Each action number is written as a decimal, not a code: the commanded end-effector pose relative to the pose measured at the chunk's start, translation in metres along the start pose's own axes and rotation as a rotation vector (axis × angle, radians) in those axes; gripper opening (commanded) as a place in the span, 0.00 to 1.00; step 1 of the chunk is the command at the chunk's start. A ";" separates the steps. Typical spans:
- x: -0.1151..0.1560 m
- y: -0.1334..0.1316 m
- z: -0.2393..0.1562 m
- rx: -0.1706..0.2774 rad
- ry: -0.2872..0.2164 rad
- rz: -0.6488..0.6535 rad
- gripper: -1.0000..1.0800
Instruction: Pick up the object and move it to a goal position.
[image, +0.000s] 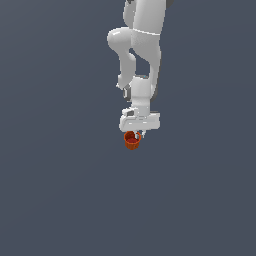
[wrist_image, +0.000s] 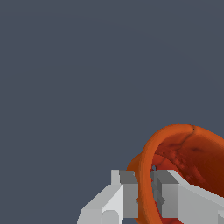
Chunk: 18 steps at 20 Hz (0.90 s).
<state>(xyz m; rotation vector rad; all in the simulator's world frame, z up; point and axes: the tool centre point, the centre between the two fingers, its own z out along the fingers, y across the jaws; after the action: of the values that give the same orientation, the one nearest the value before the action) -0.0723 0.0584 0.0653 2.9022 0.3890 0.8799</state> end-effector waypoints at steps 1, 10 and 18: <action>0.000 0.000 0.000 0.000 0.000 -0.001 0.00; 0.005 0.002 -0.004 0.000 0.000 -0.001 0.00; 0.035 0.017 -0.027 -0.003 -0.001 0.001 0.00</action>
<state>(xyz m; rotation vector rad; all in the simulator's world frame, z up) -0.0595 0.0530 0.0996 2.9015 0.3879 0.8756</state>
